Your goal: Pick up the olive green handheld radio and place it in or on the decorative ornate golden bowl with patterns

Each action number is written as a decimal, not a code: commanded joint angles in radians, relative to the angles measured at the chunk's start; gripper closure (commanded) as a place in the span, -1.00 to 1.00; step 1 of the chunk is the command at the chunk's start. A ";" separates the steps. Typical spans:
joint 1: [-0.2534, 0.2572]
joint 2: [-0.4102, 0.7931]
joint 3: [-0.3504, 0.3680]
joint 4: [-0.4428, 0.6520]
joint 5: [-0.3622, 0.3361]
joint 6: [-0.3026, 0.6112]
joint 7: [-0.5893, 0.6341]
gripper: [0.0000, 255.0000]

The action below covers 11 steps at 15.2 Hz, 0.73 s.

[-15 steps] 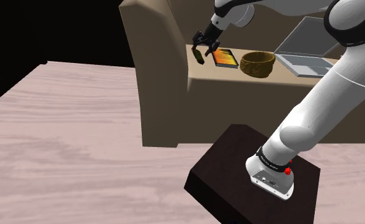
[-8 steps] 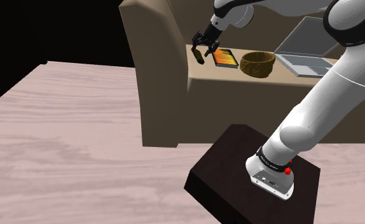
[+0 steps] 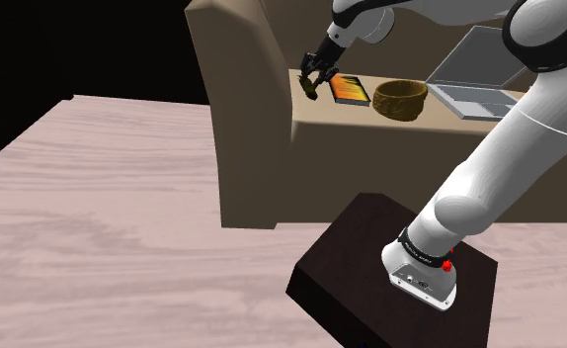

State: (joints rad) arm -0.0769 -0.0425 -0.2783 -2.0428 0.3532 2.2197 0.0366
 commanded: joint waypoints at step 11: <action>-0.003 -0.025 0.000 0.091 -0.033 -0.109 0.046 1.00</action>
State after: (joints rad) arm -0.0797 -0.0630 -0.2790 -1.9644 0.3247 2.1266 0.0752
